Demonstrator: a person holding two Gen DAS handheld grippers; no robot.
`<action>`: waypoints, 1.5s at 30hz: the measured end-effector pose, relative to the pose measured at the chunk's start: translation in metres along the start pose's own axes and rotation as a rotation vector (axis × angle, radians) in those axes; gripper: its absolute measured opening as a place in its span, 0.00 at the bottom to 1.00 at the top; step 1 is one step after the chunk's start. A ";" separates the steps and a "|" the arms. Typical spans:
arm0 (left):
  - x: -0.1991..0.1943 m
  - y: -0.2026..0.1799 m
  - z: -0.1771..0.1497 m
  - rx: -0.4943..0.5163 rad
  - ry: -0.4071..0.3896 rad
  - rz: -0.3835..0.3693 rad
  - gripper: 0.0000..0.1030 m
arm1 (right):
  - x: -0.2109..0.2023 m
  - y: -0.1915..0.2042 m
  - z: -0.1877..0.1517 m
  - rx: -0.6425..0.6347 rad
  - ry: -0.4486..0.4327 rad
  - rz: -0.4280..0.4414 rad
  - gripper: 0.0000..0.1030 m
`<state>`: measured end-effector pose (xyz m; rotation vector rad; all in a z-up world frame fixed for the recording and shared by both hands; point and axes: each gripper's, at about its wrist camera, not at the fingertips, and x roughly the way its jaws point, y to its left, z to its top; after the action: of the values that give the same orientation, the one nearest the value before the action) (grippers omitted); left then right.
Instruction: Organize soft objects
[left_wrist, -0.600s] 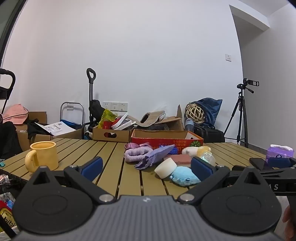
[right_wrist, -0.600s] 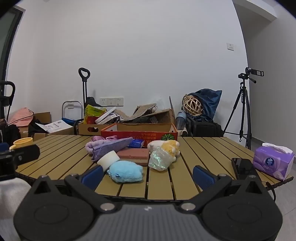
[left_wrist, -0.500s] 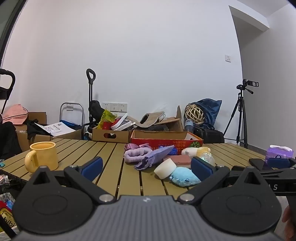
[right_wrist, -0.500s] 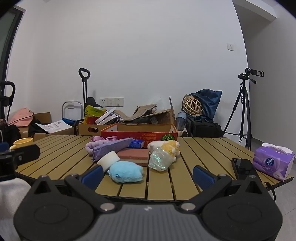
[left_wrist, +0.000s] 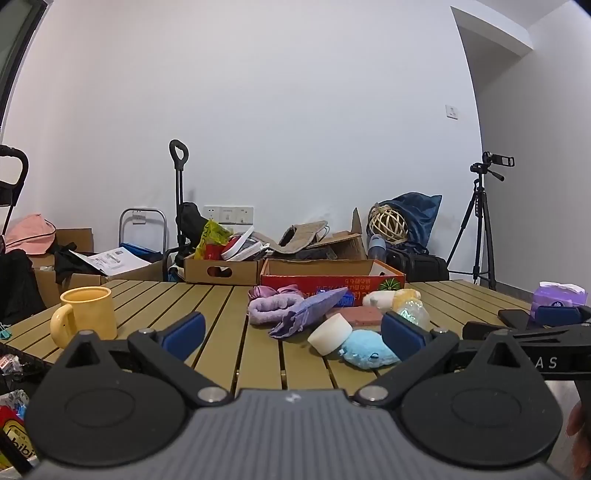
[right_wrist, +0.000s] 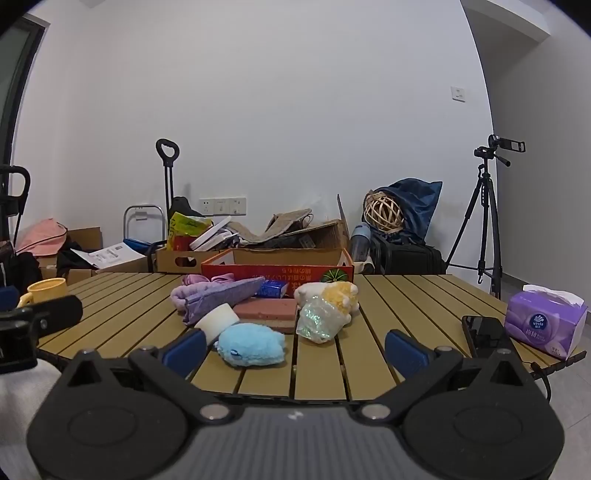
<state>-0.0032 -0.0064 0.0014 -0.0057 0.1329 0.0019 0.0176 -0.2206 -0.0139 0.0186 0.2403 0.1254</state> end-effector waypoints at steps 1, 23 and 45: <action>0.000 0.000 -0.001 0.000 -0.001 0.001 1.00 | 0.002 0.000 -0.001 0.003 0.000 0.000 1.00; 0.000 -0.003 -0.002 0.005 0.000 0.002 1.00 | 0.000 0.000 0.000 0.006 -0.004 0.001 1.00; 0.000 -0.003 -0.002 0.006 0.000 0.003 1.00 | 0.000 0.000 0.000 0.005 -0.002 0.000 1.00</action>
<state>-0.0035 -0.0098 -0.0006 0.0005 0.1327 0.0045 0.0175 -0.2201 -0.0142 0.0239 0.2387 0.1248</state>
